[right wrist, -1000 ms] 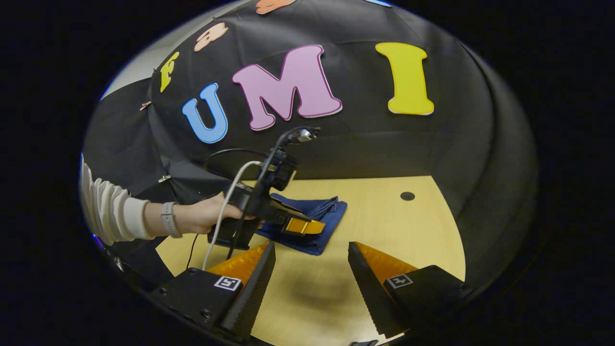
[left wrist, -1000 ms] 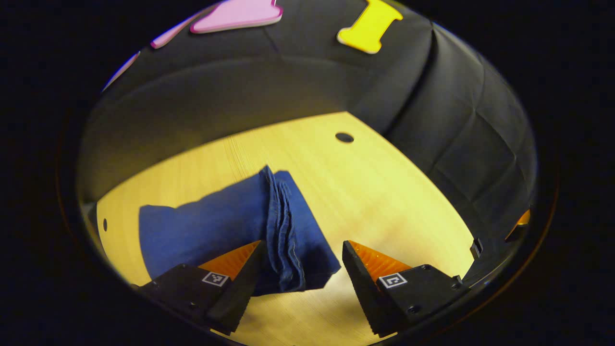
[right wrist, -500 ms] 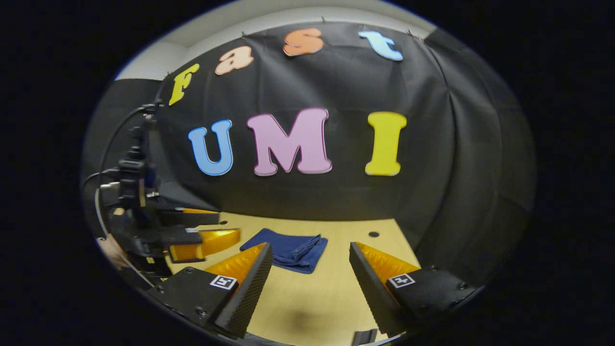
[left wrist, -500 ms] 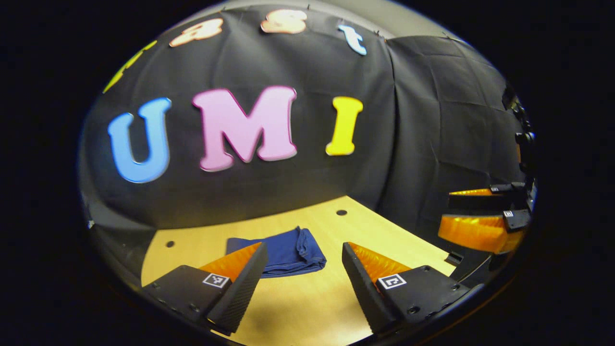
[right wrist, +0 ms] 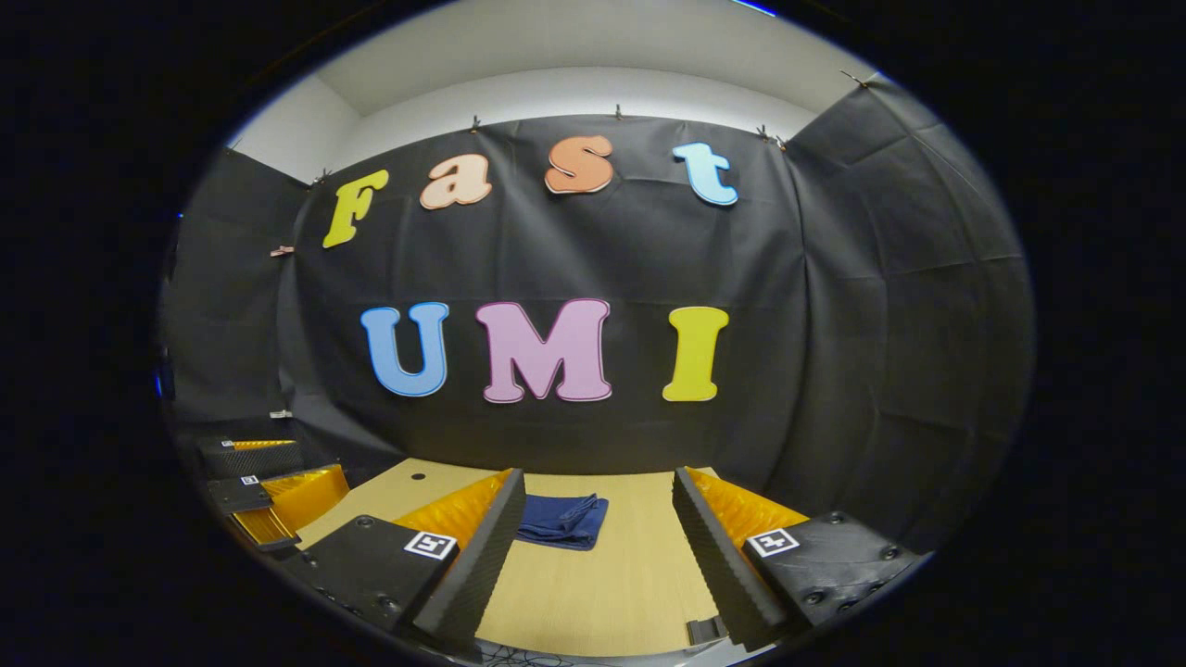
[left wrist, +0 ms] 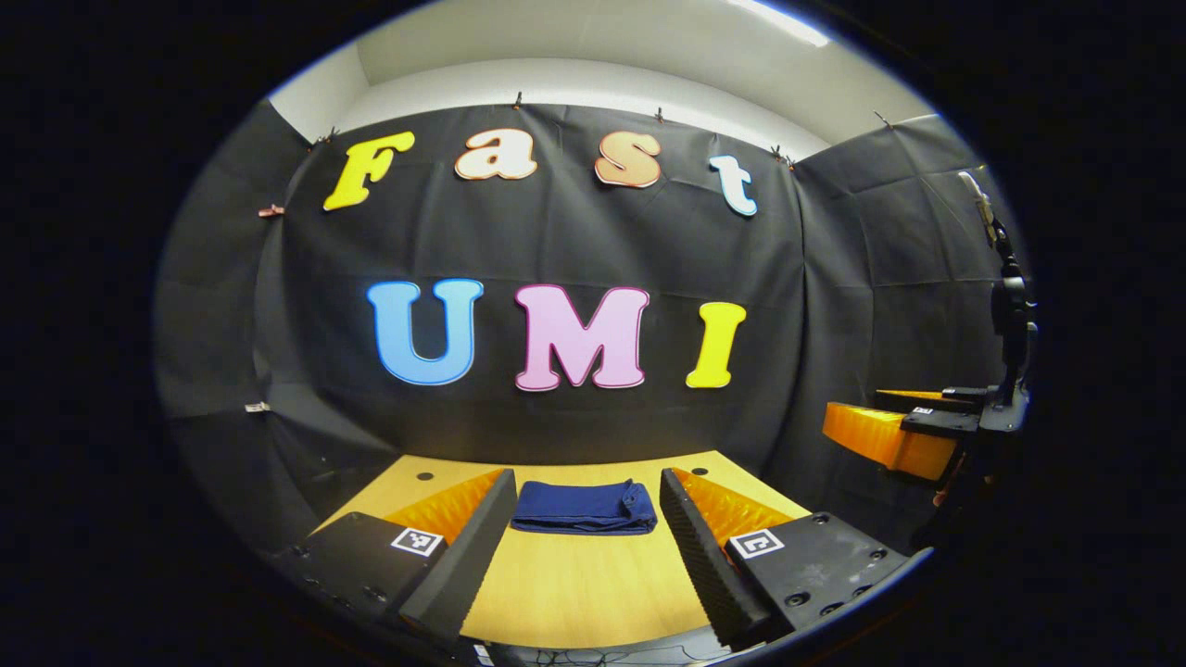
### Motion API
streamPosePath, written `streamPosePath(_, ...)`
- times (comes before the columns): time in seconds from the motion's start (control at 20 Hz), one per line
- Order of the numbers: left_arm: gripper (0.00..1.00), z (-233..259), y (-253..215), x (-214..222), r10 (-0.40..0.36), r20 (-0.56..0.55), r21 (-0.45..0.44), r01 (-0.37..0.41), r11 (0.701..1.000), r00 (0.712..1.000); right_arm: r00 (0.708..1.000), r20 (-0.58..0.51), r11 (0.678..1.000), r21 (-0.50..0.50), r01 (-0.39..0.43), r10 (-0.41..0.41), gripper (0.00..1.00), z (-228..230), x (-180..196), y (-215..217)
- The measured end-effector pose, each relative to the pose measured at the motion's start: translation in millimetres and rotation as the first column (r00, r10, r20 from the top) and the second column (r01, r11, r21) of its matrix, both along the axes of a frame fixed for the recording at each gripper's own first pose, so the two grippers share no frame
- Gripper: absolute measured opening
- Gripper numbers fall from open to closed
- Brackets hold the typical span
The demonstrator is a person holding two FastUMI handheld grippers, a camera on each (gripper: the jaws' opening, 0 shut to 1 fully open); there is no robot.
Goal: Grasp the waist and the cuffs of the jeans and fold them to make the two legs overlap; first hold the waist and fold one-third of the jeans toward the cuffs, then hold the cuffs and fold the remaining one-third in the same direction to finish folding.
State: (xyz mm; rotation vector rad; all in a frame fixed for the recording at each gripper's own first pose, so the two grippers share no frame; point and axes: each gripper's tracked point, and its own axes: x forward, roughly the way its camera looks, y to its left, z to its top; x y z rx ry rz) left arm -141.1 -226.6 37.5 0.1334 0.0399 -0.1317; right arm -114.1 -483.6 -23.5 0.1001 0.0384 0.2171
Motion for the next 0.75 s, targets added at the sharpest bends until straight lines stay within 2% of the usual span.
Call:
streamPosePath(0.3, 0.96, 14, 16, -9, 0.125, 0.001, -0.039, -0.125, 0.991, 0.992, 0.992, 0.095, 0.996, -0.033, -0.085, 0.088, 0.96, 22, 16, 2)
streamPosePath(0.35, 0.92, 20, 18, -10, 0.147, -0.003, -0.055, -0.147, 0.988, 0.989, 0.989, 0.098, 0.994, -0.042, -0.104, 0.107, 0.96, 24, 21, 0)
streamPosePath(0.4, 0.96, 26, 17, -3, 0.159, 0.003, -0.067, -0.159, 0.985, 0.987, 0.987, 0.110, 0.992, -0.046, -0.117, 0.121, 0.96, 29, 24, -3)
streamPosePath(0.45, 0.96, 32, 15, -2, 0.169, 0.017, -0.072, -0.167, 0.983, 0.986, 0.984, 0.121, 0.991, -0.047, -0.124, 0.129, 0.96, 33, 29, -7)
streamPosePath(0.5, 0.92, 34, 14, -2, 0.180, 0.029, -0.066, -0.178, 0.982, 0.983, 0.984, 0.119, 0.990, -0.049, -0.131, 0.136, 0.95, 34, 36, -11)
streamPosePath(0.55, 0.96, 36, 15, -3, 0.198, 0.037, -0.057, -0.196, 0.979, 0.980, 0.982, 0.121, 0.989, -0.052, -0.137, 0.143, 0.95, 35, 37, -15)
streamPosePath(0.75, 0.96, 45, 14, -9, 0.234, 0.049, -0.081, -0.230, 0.970, 0.971, 0.977, 0.128, 0.984, -0.074, -0.162, 0.170, 0.95, 31, 40, -23)
